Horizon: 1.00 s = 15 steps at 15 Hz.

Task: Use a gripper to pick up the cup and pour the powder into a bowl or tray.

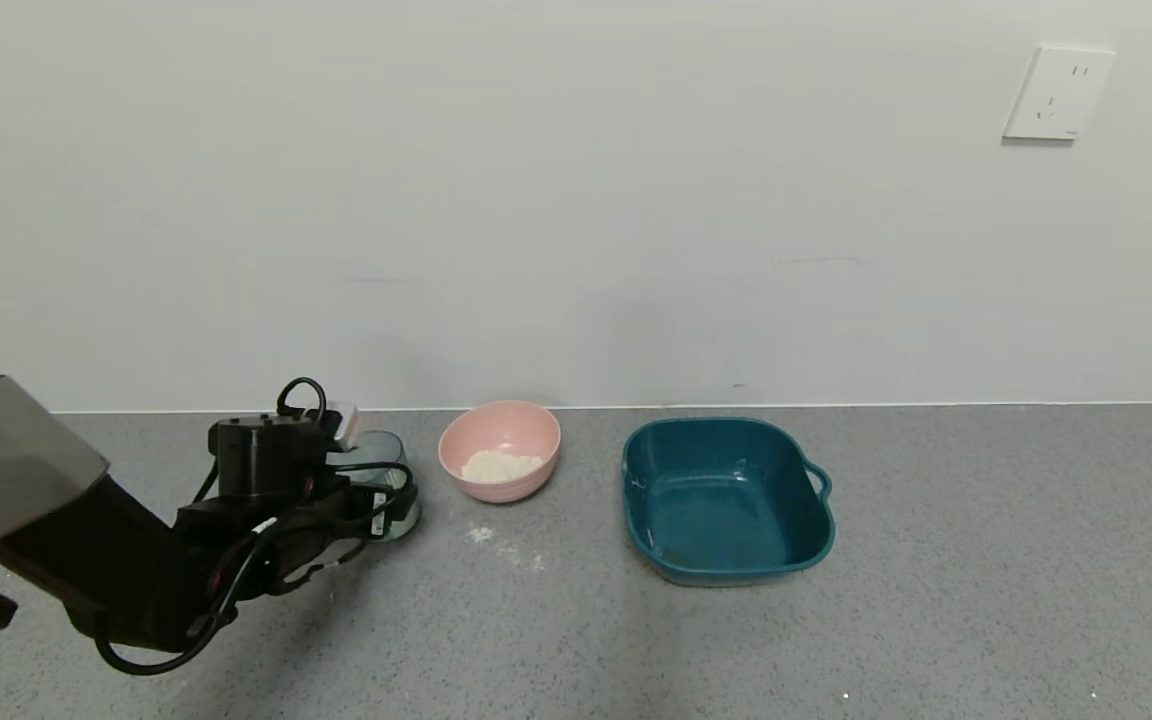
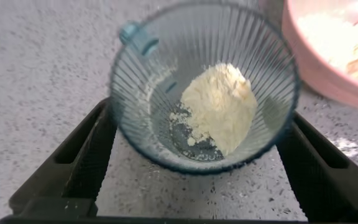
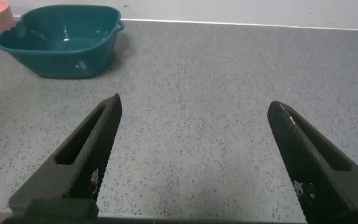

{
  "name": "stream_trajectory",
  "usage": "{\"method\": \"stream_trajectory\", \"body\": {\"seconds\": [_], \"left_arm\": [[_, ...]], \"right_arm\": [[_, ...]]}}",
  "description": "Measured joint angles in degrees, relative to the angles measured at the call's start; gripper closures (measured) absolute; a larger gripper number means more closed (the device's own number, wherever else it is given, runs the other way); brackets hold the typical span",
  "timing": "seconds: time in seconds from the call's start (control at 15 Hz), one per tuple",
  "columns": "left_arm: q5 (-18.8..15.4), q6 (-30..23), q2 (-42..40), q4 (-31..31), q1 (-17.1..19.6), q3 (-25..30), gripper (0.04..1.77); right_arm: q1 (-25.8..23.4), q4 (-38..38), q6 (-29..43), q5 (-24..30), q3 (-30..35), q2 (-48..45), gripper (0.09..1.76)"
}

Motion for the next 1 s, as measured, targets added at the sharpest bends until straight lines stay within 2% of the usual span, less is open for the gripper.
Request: {"method": "stream_trajectory", "body": {"seconds": [0.27, 1.0], "left_arm": [[0.1, 0.1, -8.8, 3.2, 0.1, 2.6, 0.12], [0.7, -0.1, -41.5, 26.3, 0.0, 11.2, 0.1]], "right_arm": [[0.0, 0.0, 0.0, 0.0, 0.0, 0.0, 0.14], [0.1, 0.0, 0.0, 0.0, 0.0, 0.0, 0.14]]}}
